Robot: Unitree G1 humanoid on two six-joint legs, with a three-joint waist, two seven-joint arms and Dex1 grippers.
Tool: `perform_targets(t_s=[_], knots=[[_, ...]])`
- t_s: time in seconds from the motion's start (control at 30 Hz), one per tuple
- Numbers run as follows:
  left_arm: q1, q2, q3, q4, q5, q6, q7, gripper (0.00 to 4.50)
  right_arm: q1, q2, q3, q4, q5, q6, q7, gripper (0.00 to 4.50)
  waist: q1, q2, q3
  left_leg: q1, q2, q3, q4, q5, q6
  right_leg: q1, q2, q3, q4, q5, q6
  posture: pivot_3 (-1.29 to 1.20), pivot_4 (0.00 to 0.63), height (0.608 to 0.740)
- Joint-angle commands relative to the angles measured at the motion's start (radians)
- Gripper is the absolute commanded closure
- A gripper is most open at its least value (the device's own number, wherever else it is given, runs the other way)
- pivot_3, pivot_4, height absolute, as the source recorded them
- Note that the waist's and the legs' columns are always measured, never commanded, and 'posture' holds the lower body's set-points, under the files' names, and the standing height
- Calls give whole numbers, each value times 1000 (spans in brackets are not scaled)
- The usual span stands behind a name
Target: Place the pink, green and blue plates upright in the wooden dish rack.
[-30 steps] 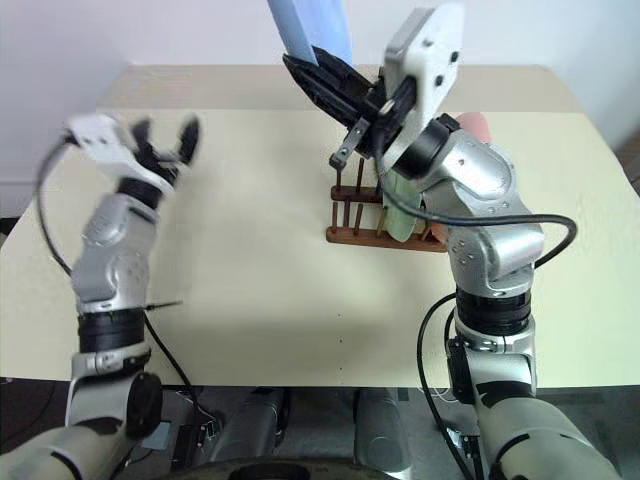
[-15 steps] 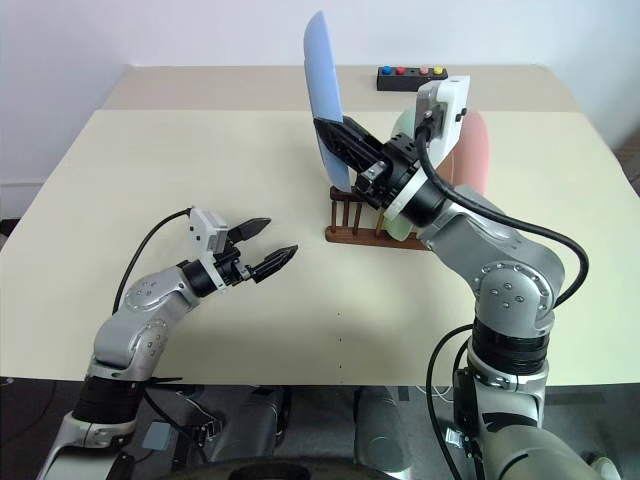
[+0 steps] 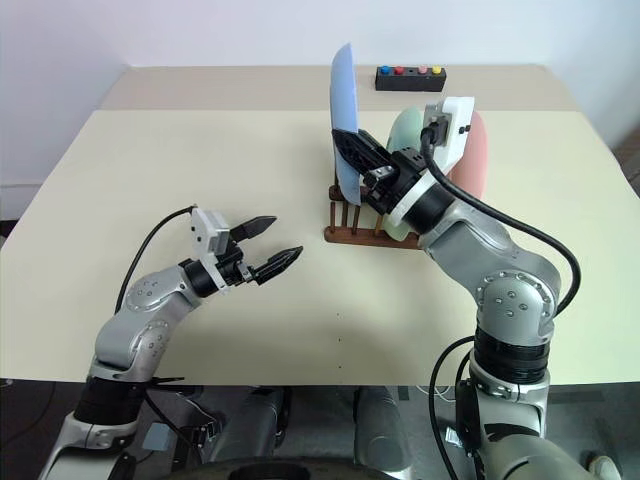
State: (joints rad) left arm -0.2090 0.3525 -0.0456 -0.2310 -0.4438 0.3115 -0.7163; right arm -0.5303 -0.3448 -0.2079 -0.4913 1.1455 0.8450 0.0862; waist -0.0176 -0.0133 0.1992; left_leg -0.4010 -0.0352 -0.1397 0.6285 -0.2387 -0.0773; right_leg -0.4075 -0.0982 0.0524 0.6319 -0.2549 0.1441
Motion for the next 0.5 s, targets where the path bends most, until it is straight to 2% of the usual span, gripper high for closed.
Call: perform_targets(t_s=[0.03, 0.5], knots=[[-19, 1, 14, -29, 7, -34, 3, 37, -10, -5, -14, -13, 36, -11, -8, 4500, 0, 0, 0, 0, 0, 0, 0, 0, 0, 0, 0, 0, 0, 0, 0, 0, 150, 740], [-21, -5, 5, -21, 30, -53, 11, 37, -9, -10, -5, -9, 50, -16, -17, 4500, 0, 0, 0, 0, 0, 0, 0, 0, 0, 0, 0, 0, 0, 0, 0, 0, 150, 740]])
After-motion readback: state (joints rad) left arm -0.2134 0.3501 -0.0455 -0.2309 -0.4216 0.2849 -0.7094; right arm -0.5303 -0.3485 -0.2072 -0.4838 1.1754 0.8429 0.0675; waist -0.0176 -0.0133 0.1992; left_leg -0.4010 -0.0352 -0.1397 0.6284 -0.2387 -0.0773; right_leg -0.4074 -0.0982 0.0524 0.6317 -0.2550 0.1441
